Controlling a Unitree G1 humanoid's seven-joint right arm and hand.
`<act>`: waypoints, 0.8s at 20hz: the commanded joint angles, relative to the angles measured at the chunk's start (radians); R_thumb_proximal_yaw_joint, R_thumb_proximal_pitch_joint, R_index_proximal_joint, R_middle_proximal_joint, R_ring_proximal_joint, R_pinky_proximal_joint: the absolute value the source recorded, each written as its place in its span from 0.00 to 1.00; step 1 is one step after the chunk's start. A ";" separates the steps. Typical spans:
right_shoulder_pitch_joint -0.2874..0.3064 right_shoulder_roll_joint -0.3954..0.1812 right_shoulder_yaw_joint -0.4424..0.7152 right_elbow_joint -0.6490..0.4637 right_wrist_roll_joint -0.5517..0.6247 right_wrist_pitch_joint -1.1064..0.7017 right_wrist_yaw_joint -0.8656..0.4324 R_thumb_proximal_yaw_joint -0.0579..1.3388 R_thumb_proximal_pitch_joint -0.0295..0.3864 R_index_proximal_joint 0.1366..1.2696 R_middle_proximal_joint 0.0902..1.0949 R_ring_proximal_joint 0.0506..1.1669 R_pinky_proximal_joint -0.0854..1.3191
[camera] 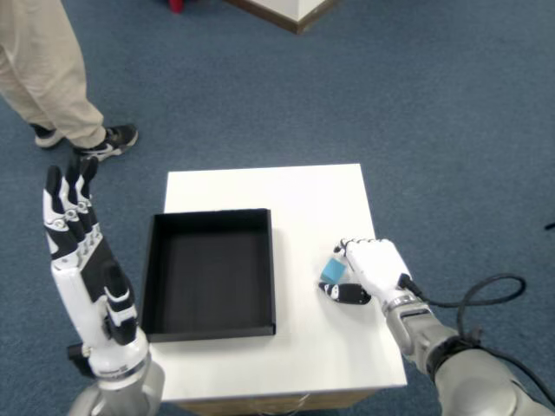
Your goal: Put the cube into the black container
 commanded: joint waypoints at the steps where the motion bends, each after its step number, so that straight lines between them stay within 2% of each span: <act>1: -0.032 -0.033 -0.017 0.019 0.025 0.018 -0.002 0.47 0.03 0.29 0.45 0.48 0.53; 16: -0.019 -0.035 -0.015 0.018 0.024 0.007 -0.025 0.46 0.04 0.32 0.45 0.47 0.52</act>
